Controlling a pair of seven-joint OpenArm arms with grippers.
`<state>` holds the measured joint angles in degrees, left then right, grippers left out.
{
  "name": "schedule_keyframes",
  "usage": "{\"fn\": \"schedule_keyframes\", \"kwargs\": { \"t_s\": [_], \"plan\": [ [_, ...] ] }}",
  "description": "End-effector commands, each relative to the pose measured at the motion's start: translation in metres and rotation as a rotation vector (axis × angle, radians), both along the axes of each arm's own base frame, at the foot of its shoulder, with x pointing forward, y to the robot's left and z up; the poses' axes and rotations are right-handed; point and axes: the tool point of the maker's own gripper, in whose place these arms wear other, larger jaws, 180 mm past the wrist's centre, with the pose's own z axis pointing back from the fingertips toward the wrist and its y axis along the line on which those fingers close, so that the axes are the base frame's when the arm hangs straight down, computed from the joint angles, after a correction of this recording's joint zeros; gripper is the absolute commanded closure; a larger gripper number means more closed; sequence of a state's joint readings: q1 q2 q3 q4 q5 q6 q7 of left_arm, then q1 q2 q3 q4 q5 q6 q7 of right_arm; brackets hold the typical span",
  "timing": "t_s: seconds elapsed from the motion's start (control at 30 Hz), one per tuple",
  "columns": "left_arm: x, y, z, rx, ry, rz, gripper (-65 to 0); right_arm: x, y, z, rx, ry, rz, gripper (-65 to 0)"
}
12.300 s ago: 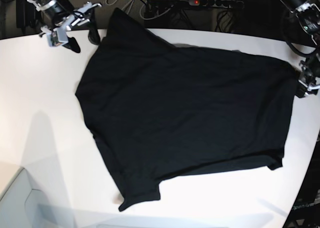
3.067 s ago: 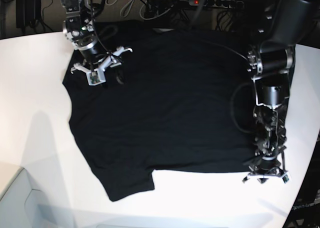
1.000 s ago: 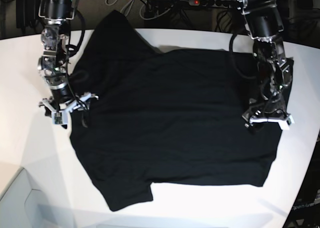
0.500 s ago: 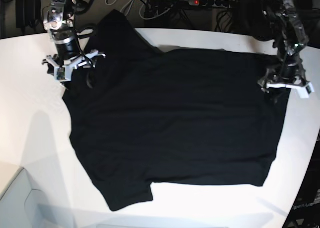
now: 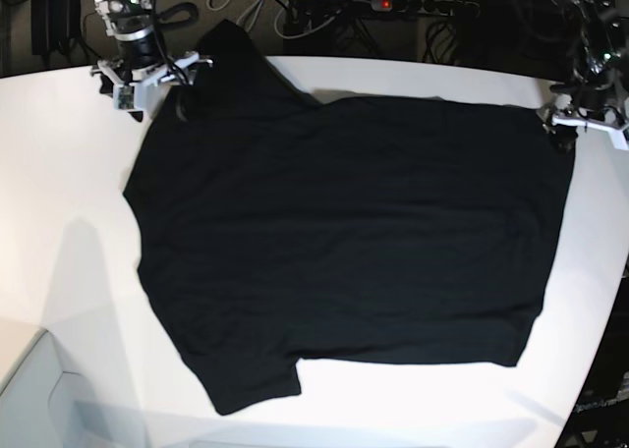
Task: Layout the t-shirt on the table in an organized manner, then fold the t-shirt properly
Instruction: 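Grasp the shirt's shoulder corners with both grippers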
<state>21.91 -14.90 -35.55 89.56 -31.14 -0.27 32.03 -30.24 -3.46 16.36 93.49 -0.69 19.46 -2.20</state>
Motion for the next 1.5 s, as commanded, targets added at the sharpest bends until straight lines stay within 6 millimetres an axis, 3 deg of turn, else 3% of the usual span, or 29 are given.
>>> {"fn": "schedule_keyframes", "kwargs": {
  "t_s": [0.0,0.17,0.37,0.53,0.67,0.83,0.9,1.03,1.07,1.47],
  "plan": [
    [0.005,0.012,0.01,0.038,-0.025,0.003,-52.3,0.003,-0.006,0.011,-0.006,-0.043,-0.012,-46.2],
    [0.0,0.02,-0.008,0.017,0.02,0.026,-52.3,-0.007,-0.006,0.007,0.003,-0.024,-0.031,-46.2],
    [0.011,-0.008,-0.038,-0.006,0.103,-0.095,-52.2,-0.019,-0.005,0.006,-0.002,-0.003,-0.03,-46.2],
    [0.01,-0.012,-0.042,-0.014,0.113,-0.104,-51.8,-0.023,-0.006,0.01,-0.009,-0.006,-0.027,-46.1],
    [0.009,-0.014,-0.042,-0.014,0.113,-0.116,-42.7,-0.033,-0.003,0.013,-0.013,0.007,-0.017,-46.1],
    [0.015,-0.037,-0.042,-0.051,0.085,-0.26,-34.6,-0.044,0.005,0.018,0.006,0.013,-0.036,-46.1],
    [0.017,-0.041,-0.041,-0.056,0.076,-0.284,-26.0,-0.05,0.01,0.017,0.018,0.028,-0.015,-46.2],
    [0.019,-0.042,-0.04,-0.056,0.071,-0.282,-2.1,-0.055,0.031,0.016,0.085,0.036,0.029,-46.2],
    [0.019,-0.042,-0.041,-0.058,0.075,-0.283,0.0,-0.056,0.032,0.015,0.088,0.039,0.033,-46.2],
    [0.017,-0.041,-0.041,-0.057,0.077,-0.282,0.0,-0.074,0.048,-0.015,0.143,0.122,0.041,-46.1]
  ]
}}
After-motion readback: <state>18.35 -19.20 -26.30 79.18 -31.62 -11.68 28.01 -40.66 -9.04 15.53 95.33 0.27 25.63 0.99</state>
